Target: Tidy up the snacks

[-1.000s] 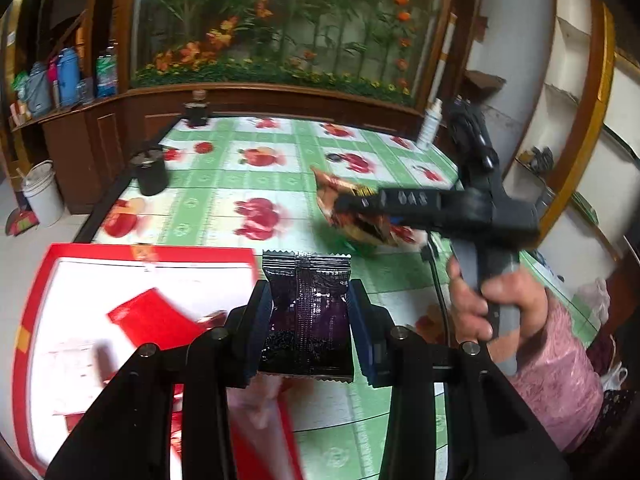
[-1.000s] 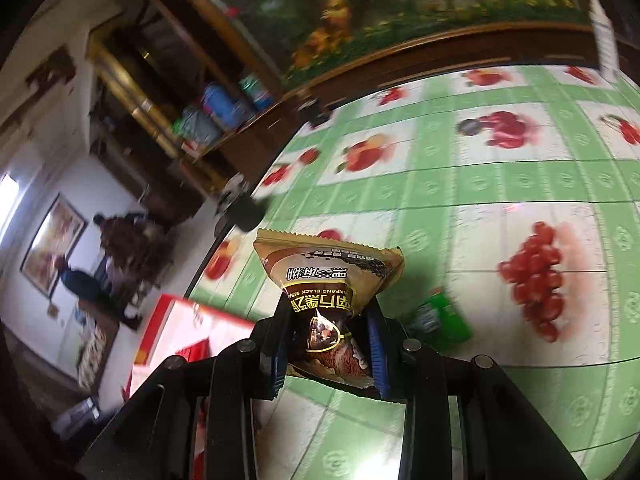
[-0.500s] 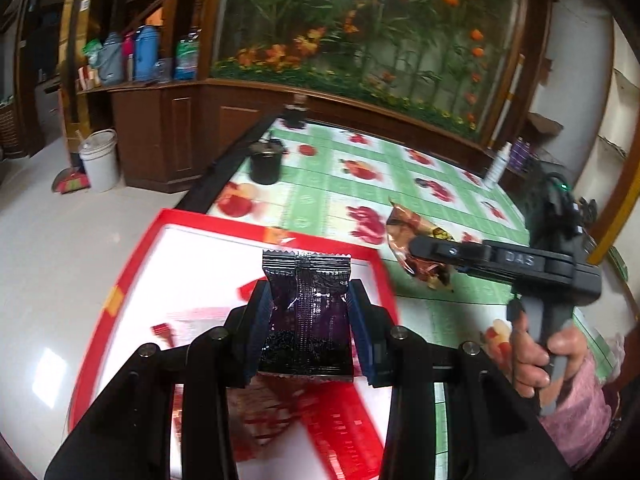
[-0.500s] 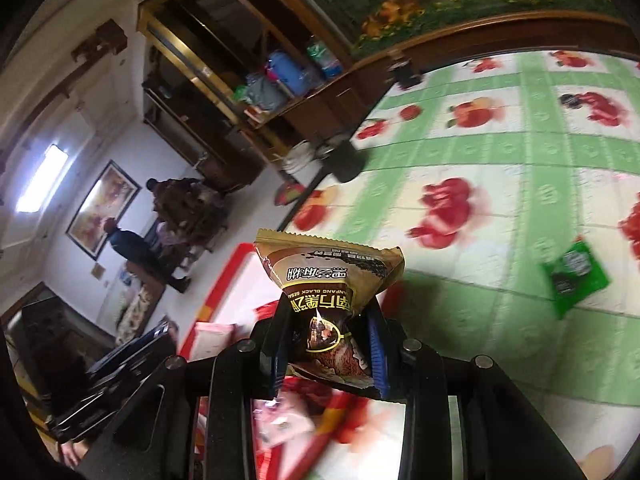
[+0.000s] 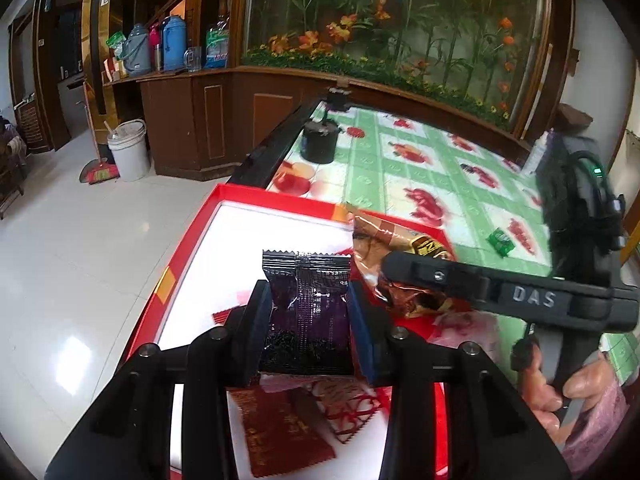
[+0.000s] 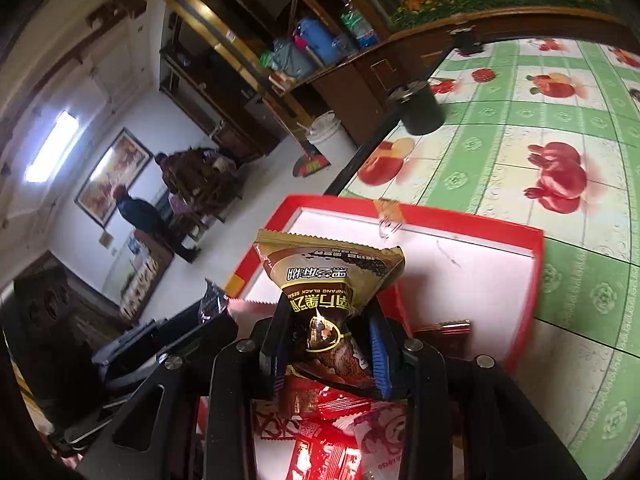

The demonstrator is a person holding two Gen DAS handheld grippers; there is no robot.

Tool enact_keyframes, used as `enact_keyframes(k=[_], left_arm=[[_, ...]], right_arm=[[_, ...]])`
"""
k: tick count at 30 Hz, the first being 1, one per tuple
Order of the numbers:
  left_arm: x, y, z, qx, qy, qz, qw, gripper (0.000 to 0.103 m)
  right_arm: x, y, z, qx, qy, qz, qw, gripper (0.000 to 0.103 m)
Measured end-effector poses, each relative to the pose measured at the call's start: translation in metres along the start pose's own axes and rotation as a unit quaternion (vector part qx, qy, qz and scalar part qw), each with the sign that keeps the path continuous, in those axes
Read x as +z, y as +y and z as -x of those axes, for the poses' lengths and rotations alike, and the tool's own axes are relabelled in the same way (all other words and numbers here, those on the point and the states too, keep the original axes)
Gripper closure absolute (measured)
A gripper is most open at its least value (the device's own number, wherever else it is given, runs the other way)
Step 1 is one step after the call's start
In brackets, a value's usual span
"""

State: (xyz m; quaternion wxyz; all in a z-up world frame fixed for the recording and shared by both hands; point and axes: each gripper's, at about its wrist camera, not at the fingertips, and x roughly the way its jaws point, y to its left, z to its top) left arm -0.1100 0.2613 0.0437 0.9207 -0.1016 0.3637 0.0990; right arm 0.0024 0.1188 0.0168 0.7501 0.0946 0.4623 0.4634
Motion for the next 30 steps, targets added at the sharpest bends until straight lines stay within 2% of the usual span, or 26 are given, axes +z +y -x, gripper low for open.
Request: enact_keyframes(k=[4, 7, 8, 9, 11, 15, 18, 22, 26, 30], left_arm=[[-0.002, 0.004, -0.007, 0.009, 0.007, 0.002, 0.9999, 0.066], [-0.001, -0.001, -0.007, 0.023, 0.007, -0.01, 0.9997, 0.062], [-0.001, -0.003, -0.008, 0.027, 0.007, -0.015, 0.9995, 0.055], [-0.001, -0.005, -0.008, 0.027, 0.007, -0.017, 0.9995, 0.042], [-0.002, -0.01, -0.006, 0.027, 0.003, -0.023, 0.9994, 0.03], [0.001, -0.014, 0.002, 0.025, -0.005, -0.024, 0.9994, 0.03], [0.004, -0.015, 0.01, 0.026, -0.014, -0.021, 0.9993, 0.029], [0.005, -0.017, 0.015, 0.026, -0.017, -0.022, 0.9993, 0.028], [0.005, -0.025, 0.014, 0.024, -0.015, -0.031, 0.9991, 0.028], [0.004, -0.037, 0.016, 0.015, -0.017, -0.034, 0.9992, 0.028]], right_arm=[[-0.003, 0.003, -0.003, -0.01, 0.001, 0.016, 1.0, 0.066], [-0.001, -0.002, -0.001, -0.001, 0.002, 0.007, 1.0, 0.061], [-0.002, -0.004, 0.002, -0.001, 0.001, 0.005, 1.0, 0.061], [0.0, -0.006, 0.005, 0.0, 0.002, 0.002, 1.0, 0.06], [0.002, -0.01, 0.012, 0.007, -0.007, -0.003, 1.0, 0.053], [0.011, -0.022, 0.034, 0.014, -0.033, -0.017, 0.999, 0.049], [0.02, -0.036, 0.053, 0.002, -0.052, -0.027, 0.998, 0.048], [0.032, -0.073, 0.082, -0.005, -0.081, -0.075, 0.994, 0.047], [0.039, -0.102, 0.108, -0.022, -0.102, -0.103, 0.989, 0.046], [0.039, -0.114, 0.121, -0.054, -0.11, -0.103, 0.987, 0.046]])
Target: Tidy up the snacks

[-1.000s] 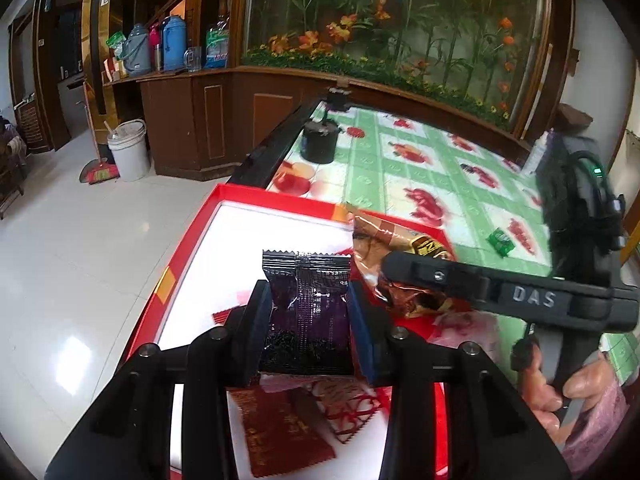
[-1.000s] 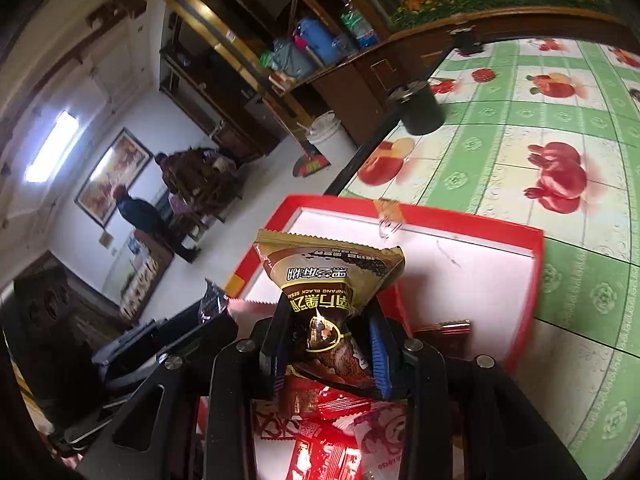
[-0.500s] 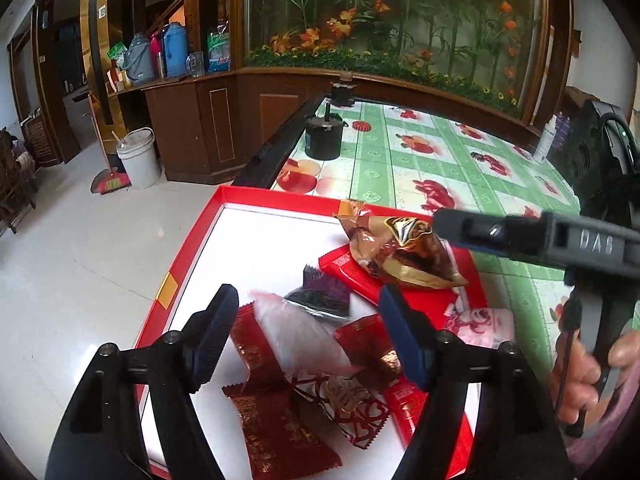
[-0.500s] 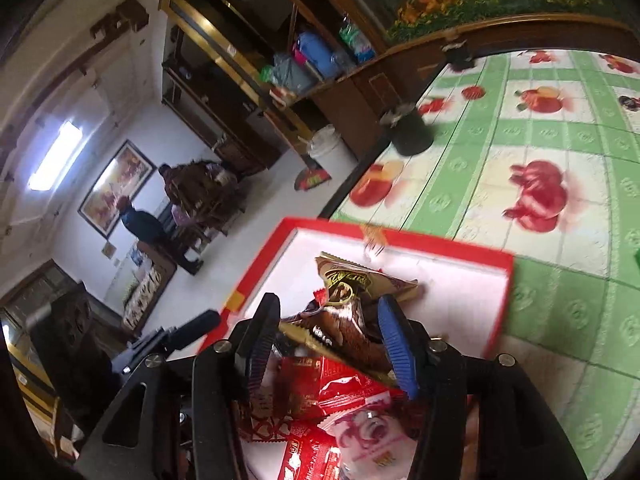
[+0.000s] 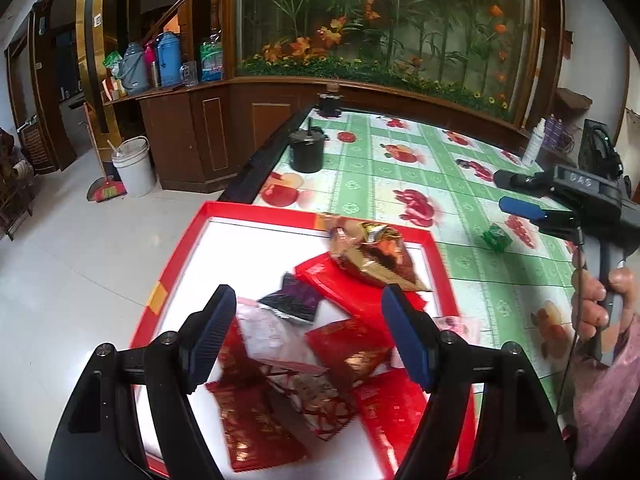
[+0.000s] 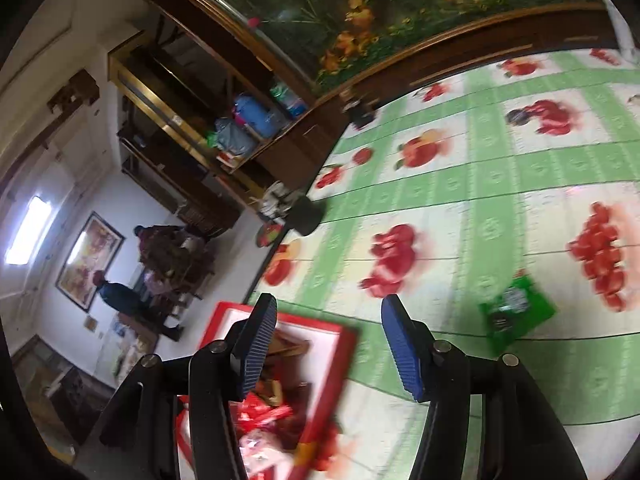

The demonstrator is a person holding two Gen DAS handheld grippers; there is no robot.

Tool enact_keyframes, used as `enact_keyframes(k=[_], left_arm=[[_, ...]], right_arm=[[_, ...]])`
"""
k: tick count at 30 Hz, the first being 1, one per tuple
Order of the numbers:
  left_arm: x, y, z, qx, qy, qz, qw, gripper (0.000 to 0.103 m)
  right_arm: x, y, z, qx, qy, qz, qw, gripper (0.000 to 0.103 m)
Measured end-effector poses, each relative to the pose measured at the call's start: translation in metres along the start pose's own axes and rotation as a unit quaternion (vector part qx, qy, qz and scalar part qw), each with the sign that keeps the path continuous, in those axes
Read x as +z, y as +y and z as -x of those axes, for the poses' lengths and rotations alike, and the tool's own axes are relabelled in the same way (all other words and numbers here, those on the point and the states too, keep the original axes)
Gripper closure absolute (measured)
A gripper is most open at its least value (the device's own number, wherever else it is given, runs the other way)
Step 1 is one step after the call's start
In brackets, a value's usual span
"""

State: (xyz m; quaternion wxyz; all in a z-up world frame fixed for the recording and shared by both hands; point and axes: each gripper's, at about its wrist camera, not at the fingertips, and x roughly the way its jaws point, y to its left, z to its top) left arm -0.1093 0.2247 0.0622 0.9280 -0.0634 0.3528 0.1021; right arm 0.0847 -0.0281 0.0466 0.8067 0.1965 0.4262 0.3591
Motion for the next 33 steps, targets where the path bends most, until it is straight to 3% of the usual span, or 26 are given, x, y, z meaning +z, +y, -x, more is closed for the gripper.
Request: enact_keyframes(k=[4, 6, 9, 11, 15, 19, 21, 23, 28, 33], left_arm=[[0.003, -0.02, 0.012, -0.001, -0.026, -0.006, 0.9996, 0.028], [0.006, -0.033, 0.022, 0.035, -0.051, -0.02, 0.9979, 0.022], [0.005, -0.047, 0.041, 0.089, -0.106, -0.039, 0.9896, 0.016], [0.004, -0.052, 0.054, 0.1, -0.135, -0.043, 0.9849, 0.016], [0.002, -0.053, 0.067, 0.117, -0.151, -0.04, 0.9808, 0.015], [-0.002, -0.052, 0.076, 0.141, -0.165, -0.035, 0.9756, 0.015], [-0.004, -0.049, 0.079, 0.139, -0.163, -0.03, 0.9763, 0.015], [-0.007, -0.046, 0.082, 0.14, -0.162, -0.023, 0.9766, 0.015], [-0.017, -0.037, 0.093, 0.149, -0.163, -0.005, 0.9753, 0.015], [-0.025, -0.036, 0.098, 0.146, -0.161, 0.001, 0.976, 0.015]], right_arm=[[-0.006, 0.007, 0.011, -0.031, -0.024, 0.036, 0.999, 0.046], [-0.014, 0.016, 0.02, -0.041, -0.042, 0.065, 0.996, 0.046], [-0.032, 0.03, 0.038, -0.054, -0.08, 0.111, 0.989, 0.034], [-0.046, 0.039, 0.049, -0.06, -0.103, 0.135, 0.984, 0.028], [-0.072, 0.06, 0.064, -0.068, -0.129, 0.166, 0.975, 0.025], [-0.109, 0.091, 0.081, -0.093, -0.177, 0.222, 0.954, 0.014], [-0.123, 0.101, 0.085, -0.097, -0.186, 0.23, 0.95, 0.009], [-0.134, 0.102, 0.087, -0.09, -0.191, 0.217, 0.953, 0.003], [-0.143, 0.093, 0.085, -0.076, -0.171, 0.155, 0.97, 0.002], [-0.145, 0.092, 0.093, -0.096, -0.176, 0.159, 0.967, 0.002]])
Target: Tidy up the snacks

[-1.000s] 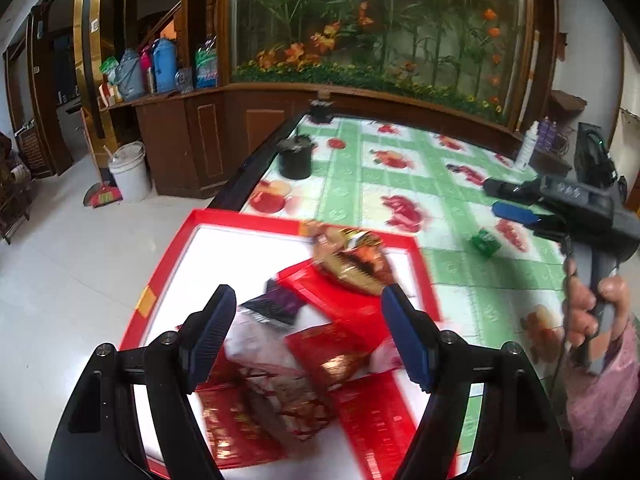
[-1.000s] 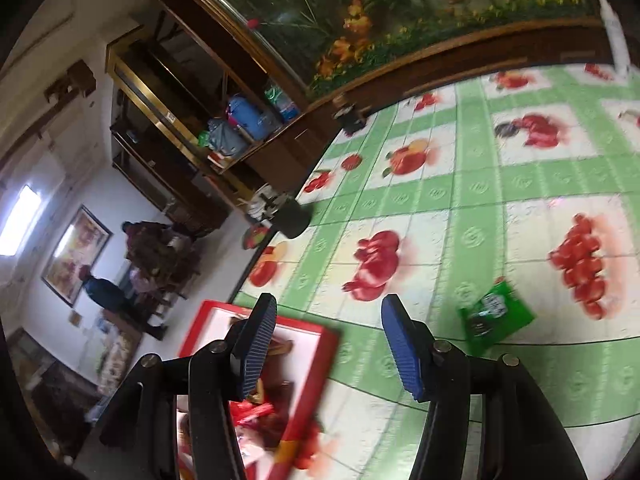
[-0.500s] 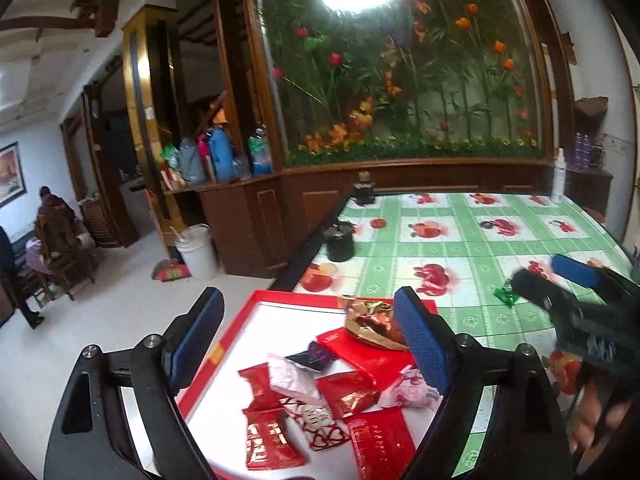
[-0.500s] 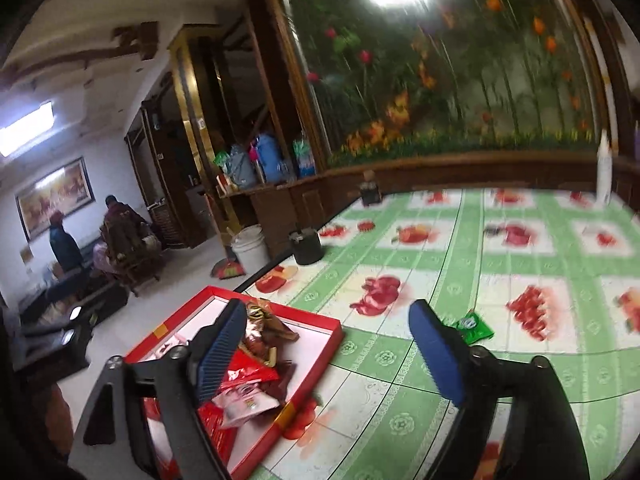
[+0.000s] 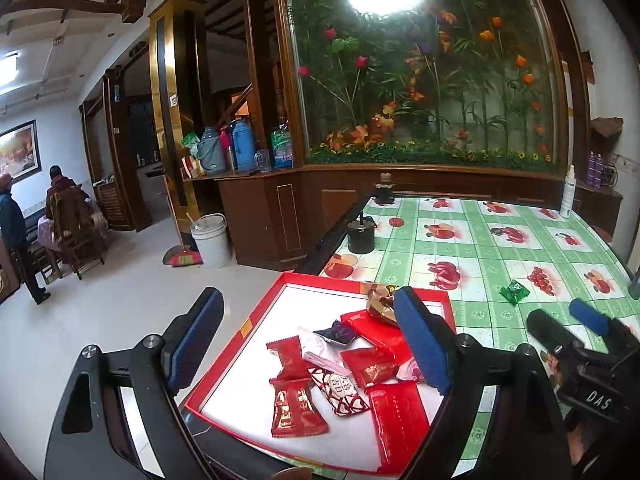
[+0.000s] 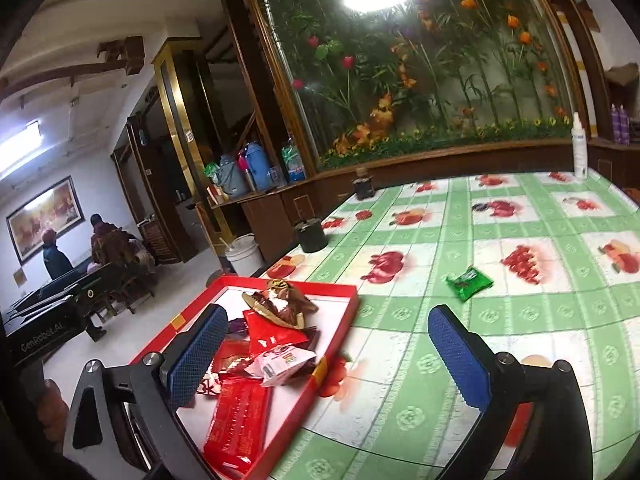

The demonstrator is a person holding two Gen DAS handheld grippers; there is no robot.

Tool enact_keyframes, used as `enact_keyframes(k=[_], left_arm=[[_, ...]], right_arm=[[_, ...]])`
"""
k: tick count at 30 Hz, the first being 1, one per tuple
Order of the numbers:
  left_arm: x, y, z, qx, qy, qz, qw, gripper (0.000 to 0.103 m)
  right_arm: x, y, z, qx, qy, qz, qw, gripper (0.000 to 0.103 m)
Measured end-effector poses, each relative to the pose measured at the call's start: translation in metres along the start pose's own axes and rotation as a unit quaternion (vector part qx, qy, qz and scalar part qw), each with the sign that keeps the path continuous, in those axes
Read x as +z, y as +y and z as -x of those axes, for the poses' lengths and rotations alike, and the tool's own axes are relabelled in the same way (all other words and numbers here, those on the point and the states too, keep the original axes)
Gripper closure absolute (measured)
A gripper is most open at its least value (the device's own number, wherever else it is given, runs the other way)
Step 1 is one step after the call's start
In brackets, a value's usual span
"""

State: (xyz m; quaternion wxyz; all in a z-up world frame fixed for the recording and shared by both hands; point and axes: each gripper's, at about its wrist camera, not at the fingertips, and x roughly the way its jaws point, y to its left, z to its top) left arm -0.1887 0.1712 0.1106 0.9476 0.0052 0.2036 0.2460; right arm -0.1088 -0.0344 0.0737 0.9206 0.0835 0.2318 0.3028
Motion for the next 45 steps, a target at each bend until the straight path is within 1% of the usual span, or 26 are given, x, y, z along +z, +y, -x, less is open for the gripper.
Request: enact_keyframes(k=[2, 5, 11, 13, 19, 27, 31, 45], left_arm=[[-0.002, -0.001, 0.001, -0.01, 0.005, 0.001, 0.9999, 0.015], [-0.007, -0.007, 0.003, -0.029, 0.011, 0.001, 0.9995, 0.015], [-0.018, -0.019, 0.008, -0.044, 0.028, -0.003, 0.9986, 0.015], [-0.021, -0.019, 0.009, -0.042, 0.033, -0.004, 0.9986, 0.015], [-0.026, -0.008, 0.012, -0.028, 0.037, 0.001, 0.9989, 0.015], [-0.035, 0.007, 0.002, -0.007, 0.05, 0.01, 0.9987, 0.015], [-0.038, 0.012, -0.001, 0.004, 0.046, 0.007, 0.9989, 0.015], [-0.043, 0.026, -0.014, 0.001, 0.052, 0.015, 0.9985, 0.015]], right_arm=[[0.0, -0.002, 0.008, -0.007, -0.009, 0.007, 1.0, 0.002], [-0.001, -0.006, 0.016, -0.012, -0.009, 0.018, 1.0, 0.002], [-0.011, 0.003, 0.037, -0.038, -0.03, 0.061, 0.997, 0.002], [-0.013, 0.006, 0.043, -0.04, -0.041, 0.067, 0.996, 0.002], [-0.014, 0.01, 0.047, -0.043, -0.052, 0.071, 0.995, 0.002], [-0.015, 0.01, 0.039, -0.038, -0.037, 0.072, 0.996, 0.002], [-0.017, 0.016, 0.033, -0.035, -0.027, 0.079, 0.996, 0.002], [-0.02, 0.037, 0.015, -0.026, -0.02, 0.1, 0.994, 0.002]])
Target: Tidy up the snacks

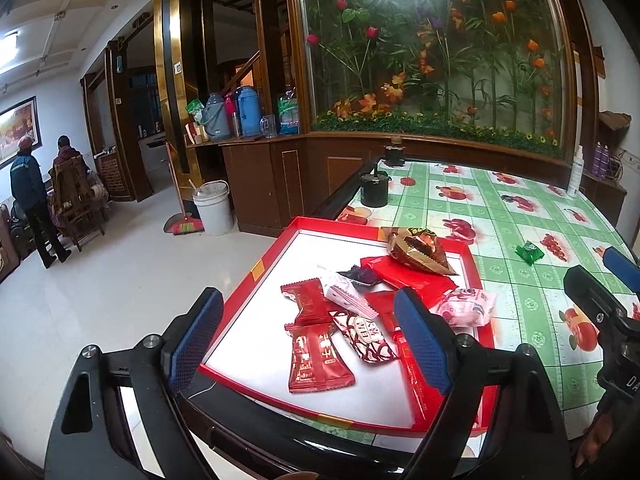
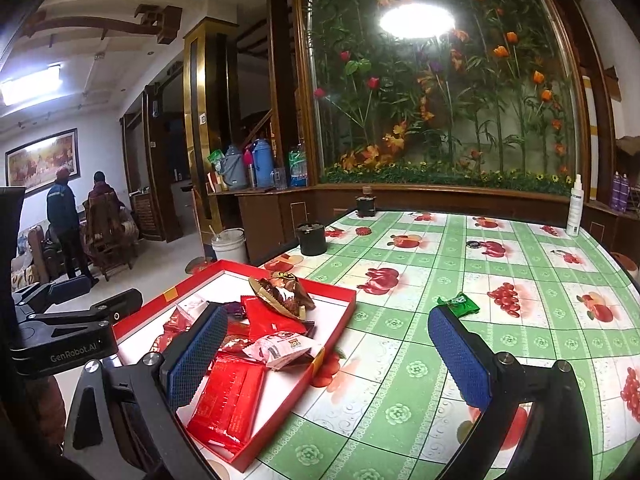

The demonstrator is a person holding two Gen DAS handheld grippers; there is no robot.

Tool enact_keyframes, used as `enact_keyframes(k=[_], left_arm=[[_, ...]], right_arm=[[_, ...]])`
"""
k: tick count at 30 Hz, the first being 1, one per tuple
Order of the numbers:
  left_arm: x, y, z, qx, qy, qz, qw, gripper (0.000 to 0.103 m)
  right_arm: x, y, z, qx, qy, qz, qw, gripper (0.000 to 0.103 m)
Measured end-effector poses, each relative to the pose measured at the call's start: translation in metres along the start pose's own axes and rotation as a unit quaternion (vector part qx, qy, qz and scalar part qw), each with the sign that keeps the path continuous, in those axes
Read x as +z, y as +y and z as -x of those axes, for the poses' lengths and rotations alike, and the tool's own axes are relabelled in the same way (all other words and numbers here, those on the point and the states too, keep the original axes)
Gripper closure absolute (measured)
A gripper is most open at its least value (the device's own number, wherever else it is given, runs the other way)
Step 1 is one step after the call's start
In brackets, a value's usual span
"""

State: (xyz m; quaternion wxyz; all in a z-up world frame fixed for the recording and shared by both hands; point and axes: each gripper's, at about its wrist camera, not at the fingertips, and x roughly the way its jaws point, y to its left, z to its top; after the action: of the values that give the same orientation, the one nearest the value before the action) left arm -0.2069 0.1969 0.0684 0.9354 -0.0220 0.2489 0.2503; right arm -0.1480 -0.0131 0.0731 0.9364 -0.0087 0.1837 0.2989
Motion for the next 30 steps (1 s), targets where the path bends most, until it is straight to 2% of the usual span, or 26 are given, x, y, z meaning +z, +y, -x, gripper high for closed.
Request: enact_keyframes(k=[12, 30], left_arm=[[0.0, 0.001, 0.0, -0.007, 0.007, 0.004, 0.9999, 0.015], [0.003, 0.005, 0.019, -0.014, -0.011, 0.004, 0.9998, 0.015]], right_arm=[[0.0, 0.009, -0.003, 0.008, 0.005, 0.014, 1.0, 0.002], [0.007, 0.017, 0.018, 0.012, -0.022, 0.028, 0.999, 0.002]])
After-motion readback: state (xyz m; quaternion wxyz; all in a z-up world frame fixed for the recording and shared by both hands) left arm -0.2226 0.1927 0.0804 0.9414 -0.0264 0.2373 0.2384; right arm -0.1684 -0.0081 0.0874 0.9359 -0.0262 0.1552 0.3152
